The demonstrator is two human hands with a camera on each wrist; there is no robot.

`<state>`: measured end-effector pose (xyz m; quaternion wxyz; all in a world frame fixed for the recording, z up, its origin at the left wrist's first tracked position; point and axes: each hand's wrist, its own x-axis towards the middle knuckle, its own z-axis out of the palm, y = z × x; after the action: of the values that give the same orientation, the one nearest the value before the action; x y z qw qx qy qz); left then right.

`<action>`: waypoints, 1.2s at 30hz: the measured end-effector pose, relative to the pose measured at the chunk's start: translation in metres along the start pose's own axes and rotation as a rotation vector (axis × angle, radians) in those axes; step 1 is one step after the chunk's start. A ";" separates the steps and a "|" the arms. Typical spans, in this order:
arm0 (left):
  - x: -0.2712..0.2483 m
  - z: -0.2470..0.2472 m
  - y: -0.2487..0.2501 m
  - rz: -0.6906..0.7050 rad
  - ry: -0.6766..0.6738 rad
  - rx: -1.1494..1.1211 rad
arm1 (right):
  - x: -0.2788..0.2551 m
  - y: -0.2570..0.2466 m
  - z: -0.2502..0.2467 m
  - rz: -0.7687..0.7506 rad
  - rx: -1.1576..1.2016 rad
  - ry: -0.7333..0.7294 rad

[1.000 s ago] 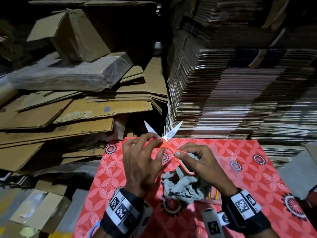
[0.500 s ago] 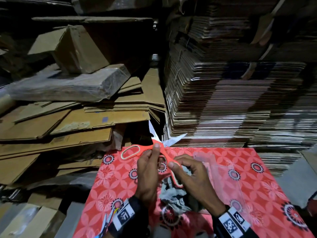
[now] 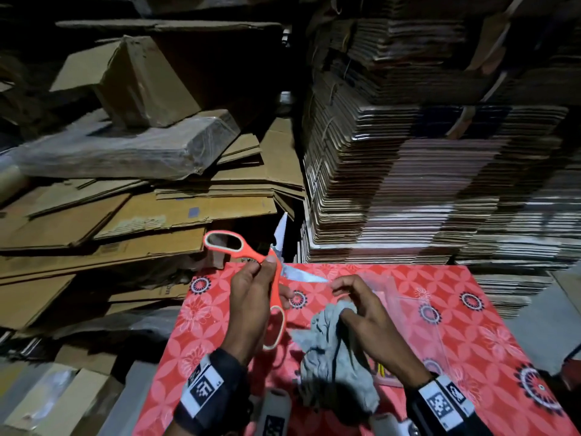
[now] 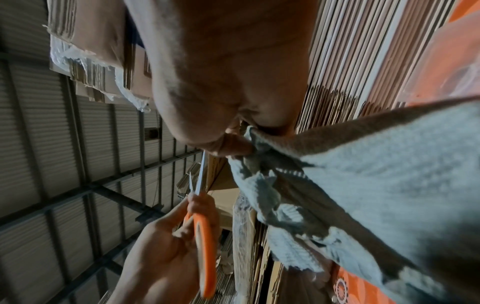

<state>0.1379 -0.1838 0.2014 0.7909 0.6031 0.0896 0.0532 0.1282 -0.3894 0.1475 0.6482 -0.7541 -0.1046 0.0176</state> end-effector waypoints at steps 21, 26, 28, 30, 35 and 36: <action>-0.028 0.010 0.003 0.221 -0.174 0.365 | 0.009 -0.077 0.003 -0.694 -0.472 0.517; -0.030 0.011 0.004 0.251 -0.166 0.382 | 0.005 -0.067 0.017 -0.675 -0.473 0.435; -0.032 0.011 0.005 0.283 -0.158 0.397 | 0.004 -0.062 0.019 -0.671 -0.476 0.391; -0.032 0.009 0.004 0.304 -0.155 0.409 | 0.004 -0.059 0.018 -0.674 -0.481 0.352; -0.033 0.007 0.000 0.304 -0.152 0.422 | 0.003 -0.054 0.014 -0.627 -0.426 0.295; -0.034 0.008 0.001 0.305 -0.148 0.412 | 0.003 -0.054 0.013 -0.598 -0.391 0.284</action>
<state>0.1060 -0.1976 0.2067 0.6388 0.7601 -0.0515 0.1079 0.1217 -0.3687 0.1982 0.4767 -0.7945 -0.2305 -0.2975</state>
